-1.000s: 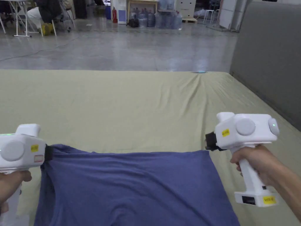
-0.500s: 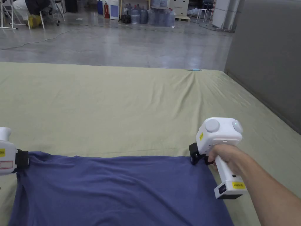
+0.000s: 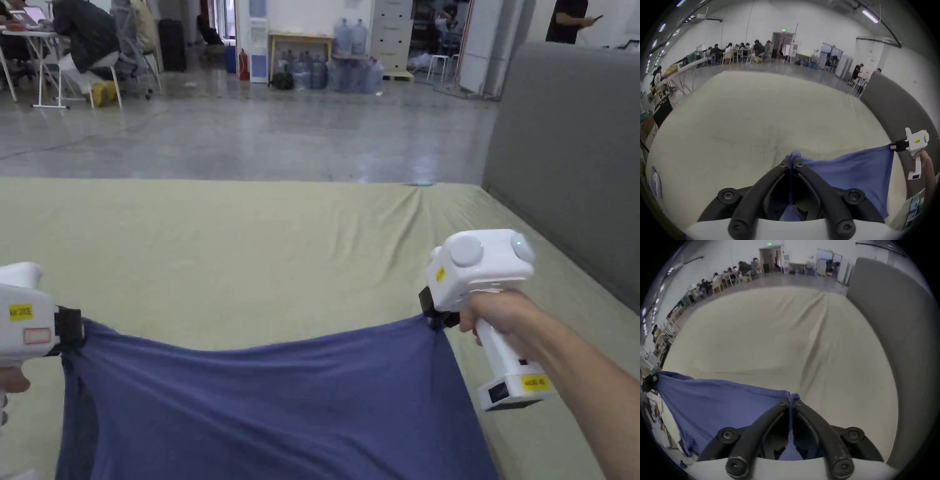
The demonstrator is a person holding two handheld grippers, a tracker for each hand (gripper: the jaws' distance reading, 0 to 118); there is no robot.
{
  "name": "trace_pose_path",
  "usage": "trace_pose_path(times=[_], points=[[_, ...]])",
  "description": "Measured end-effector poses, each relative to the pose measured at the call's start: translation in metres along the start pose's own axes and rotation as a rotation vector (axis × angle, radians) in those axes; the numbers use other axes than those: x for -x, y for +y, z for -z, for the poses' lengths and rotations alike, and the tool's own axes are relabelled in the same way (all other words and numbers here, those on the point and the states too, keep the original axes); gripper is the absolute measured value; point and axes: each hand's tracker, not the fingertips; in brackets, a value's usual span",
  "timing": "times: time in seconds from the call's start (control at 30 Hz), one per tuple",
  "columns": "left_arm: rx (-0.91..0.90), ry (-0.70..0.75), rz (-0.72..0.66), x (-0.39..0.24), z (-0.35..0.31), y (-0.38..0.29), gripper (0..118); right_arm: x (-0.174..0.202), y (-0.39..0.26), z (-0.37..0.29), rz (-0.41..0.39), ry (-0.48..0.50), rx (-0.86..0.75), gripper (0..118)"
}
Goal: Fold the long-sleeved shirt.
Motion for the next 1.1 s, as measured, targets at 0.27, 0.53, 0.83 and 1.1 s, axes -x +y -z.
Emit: trace_pose_path(times=[0.27,0.53,0.83,1.1], points=[[-0.258,0.017,0.045,-0.032,-0.119,0.094,0,-0.004,0.041,-0.197,-0.026,0.028,-0.284,0],[-0.55,0.043,0.019,-0.066,-0.219,0.266,0,-0.006,0.149,-0.348,0.035,0.0,-0.519,0],[-0.764,0.022,-0.046,-0.096,-0.306,0.361,0,-0.006,0.23,-0.454,0.065,-0.026,-0.782,0],[-0.653,0.049,0.013,-0.089,-0.239,0.336,0,-0.012,0.211,-0.38,0.069,-0.027,-0.669,0]])
